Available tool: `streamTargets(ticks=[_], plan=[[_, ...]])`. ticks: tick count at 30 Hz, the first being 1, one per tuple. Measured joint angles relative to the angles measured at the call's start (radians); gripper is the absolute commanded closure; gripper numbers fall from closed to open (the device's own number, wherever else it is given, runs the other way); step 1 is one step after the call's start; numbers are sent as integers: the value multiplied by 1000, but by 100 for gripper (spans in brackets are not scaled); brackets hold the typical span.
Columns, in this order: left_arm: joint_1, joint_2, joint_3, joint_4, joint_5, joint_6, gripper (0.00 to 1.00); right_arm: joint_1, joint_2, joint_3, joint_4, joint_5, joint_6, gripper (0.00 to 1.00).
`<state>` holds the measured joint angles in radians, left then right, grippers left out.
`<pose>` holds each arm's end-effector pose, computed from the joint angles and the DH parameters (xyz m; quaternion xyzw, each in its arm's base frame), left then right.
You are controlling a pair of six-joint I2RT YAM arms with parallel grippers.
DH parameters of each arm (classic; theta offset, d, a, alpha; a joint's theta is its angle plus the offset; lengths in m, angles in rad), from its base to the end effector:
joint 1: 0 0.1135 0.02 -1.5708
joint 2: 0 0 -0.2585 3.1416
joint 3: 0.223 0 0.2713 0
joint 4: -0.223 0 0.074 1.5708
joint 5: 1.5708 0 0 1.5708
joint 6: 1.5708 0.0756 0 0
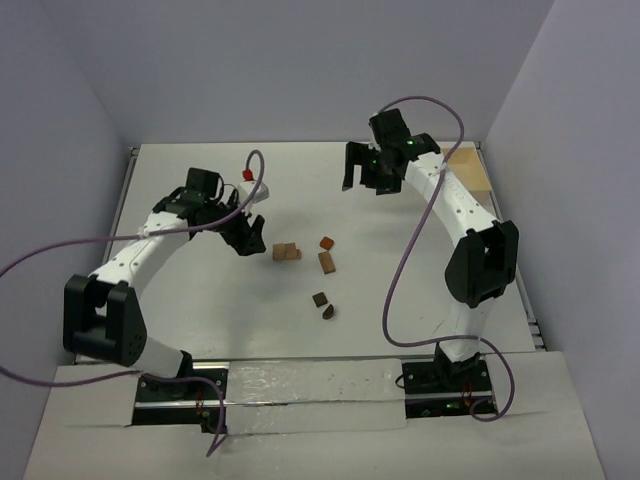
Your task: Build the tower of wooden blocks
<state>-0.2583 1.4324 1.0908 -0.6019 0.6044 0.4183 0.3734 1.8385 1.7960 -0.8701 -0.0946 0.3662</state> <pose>0.3116 -0.1268 0.2272 0.3880 0.8262 -0.2587 0.3162 0.4132 0.1695 0.2934 -0.0187 0.9452 0.1584 0.2848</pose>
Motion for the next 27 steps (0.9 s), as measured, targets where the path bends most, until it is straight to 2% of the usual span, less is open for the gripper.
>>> streamTargets(ticks=[5,7,11,20,27], plan=[[-94,174,119,-61,-19,89,12,-74,0,-20,-24,-62,-56,0],[-115,226,156,-78,-28,111,8,-86,-2,-23,-38,-86,-76,0],[-134,329,234,-135,-56,173,8,-105,-17,-56,-50,-117,-114,0],[-202,402,258,-158,-164,300,12,-111,-20,-69,-62,-160,-133,0],[-218,476,307,-158,-196,370,13,-111,-20,-69,-66,-180,-133,0]])
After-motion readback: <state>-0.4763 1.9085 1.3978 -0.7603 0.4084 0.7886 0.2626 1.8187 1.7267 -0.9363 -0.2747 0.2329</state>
